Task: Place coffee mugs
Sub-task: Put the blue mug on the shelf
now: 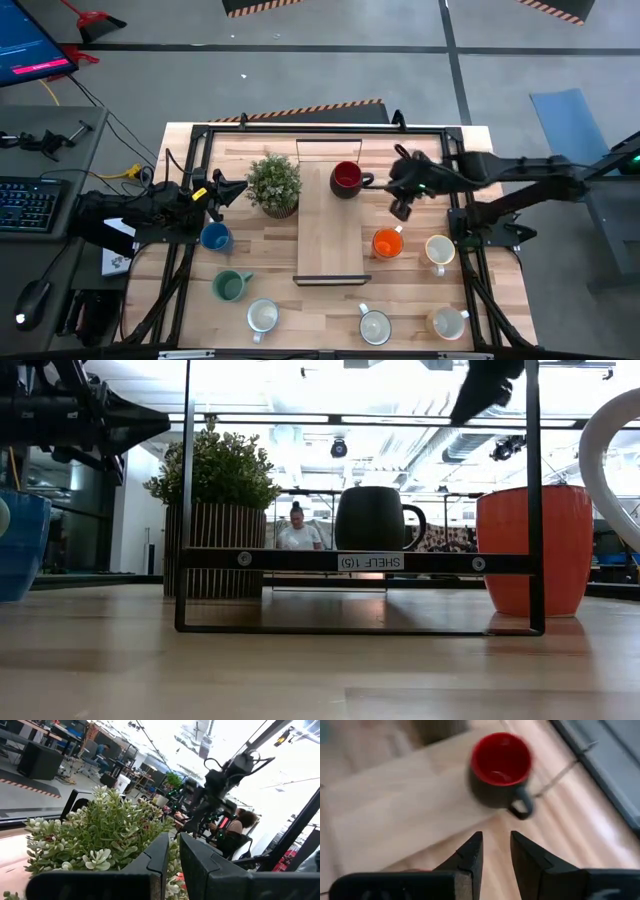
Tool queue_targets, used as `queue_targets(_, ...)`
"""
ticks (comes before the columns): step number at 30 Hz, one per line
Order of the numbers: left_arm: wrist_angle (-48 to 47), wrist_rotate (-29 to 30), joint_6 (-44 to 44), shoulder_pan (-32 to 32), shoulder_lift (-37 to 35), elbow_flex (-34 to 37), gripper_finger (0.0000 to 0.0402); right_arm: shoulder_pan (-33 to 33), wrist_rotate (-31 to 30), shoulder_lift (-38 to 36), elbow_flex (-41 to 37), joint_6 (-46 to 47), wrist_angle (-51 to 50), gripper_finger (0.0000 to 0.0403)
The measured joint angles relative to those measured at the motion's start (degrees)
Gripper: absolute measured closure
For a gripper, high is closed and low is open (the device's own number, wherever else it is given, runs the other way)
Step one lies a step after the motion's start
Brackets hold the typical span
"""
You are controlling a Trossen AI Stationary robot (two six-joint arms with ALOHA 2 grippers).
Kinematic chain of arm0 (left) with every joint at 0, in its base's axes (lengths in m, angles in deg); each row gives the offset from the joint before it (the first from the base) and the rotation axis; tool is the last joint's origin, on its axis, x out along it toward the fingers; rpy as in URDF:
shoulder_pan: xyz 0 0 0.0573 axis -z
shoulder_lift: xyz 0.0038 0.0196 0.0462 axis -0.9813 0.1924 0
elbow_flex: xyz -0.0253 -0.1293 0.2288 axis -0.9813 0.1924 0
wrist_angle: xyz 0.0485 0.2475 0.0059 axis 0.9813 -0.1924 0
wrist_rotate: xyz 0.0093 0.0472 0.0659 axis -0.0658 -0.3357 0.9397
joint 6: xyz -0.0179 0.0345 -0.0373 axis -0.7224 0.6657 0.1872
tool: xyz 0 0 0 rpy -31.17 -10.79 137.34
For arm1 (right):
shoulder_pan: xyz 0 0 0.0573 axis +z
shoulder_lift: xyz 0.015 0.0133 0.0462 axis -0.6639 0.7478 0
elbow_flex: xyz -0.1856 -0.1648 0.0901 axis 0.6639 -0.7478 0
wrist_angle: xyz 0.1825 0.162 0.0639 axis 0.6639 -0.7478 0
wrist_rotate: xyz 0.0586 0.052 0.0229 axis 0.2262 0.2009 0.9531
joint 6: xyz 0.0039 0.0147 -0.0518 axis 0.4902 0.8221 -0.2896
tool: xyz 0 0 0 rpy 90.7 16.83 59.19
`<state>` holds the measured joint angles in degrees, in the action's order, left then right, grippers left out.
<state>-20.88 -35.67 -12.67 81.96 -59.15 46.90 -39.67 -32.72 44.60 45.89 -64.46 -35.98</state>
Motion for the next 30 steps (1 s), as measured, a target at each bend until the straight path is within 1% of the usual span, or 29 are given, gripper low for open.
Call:
queue_targets(2,0.0,0.0,0.0,0.0,0.0,0.0,0.0367,0.4,2.6,-4.7,-5.9,0.9,6.8,0.0327)
queue_targets(5,0.4,0.0,0.0,0.0,0.0,0.0,0.0367,0.8,3.9,-10.4,-13.0,2.8,14.3,0.0327)
queue_targets(8,0.4,0.0,0.0,0.0,0.0,0.0,0.0367,0.9,4.3,-14.4,-18.0,4.7,17.1,0.0327)
queue_targets(11,0.4,0.0,0.0,0.0,0.0,0.0,0.0367,0.9,7.2,-16.9,-22.1,6.0,17.9,0.0327)
queue_targets(14,0.4,0.0,0.0,0.0,0.0,0.0,0.0367,0.9,10.5,-18.8,-26.6,6.0,21.5,0.0327)
queue_targets(17,0.3,0.0,0.0,0.0,0.0,0.0,0.0367,0.9,11.1,-20.7,-31.7,5.7,26.8,0.0327)
queue_targets(21,0.3,0.0,0.0,0.0,0.0,0.0,0.0367,0.9,11.0,-24.4,-39.0,7.2,36.3,0.0327)
queue_targets(24,0.4,-0.2,-1.2,0.0,0.0,0.0,0.0367,0.9,9.8,-27.5,-43.0,8.9,41.6,0.0327)
queue_targets(25,0.7,-1.3,-1.6,0.0,0.0,0.0,0.0367,0.9,9.4,-28.5,-43.8,9.4,42.6,0.0327)
queue_targets(27,0.0,-6.8,-1.4,0.0,0.0,-1.0,0.0367,0.9,8.6,-30.2,-44.5,10.5,43.2,0.0327)
queue_targets(29,-2.3,-11.6,-1.9,0.0,0.0,-3.7,0.0367,0.9,8.3,-31.5,-44.5,11.1,43.2,0.0327)
queue_targets(30,-4.5,-12.6,-2.1,0.1,0.1,-5.6,0.0367,0.9,8.3,-32.1,-44.5,11.1,43.2,0.0327)
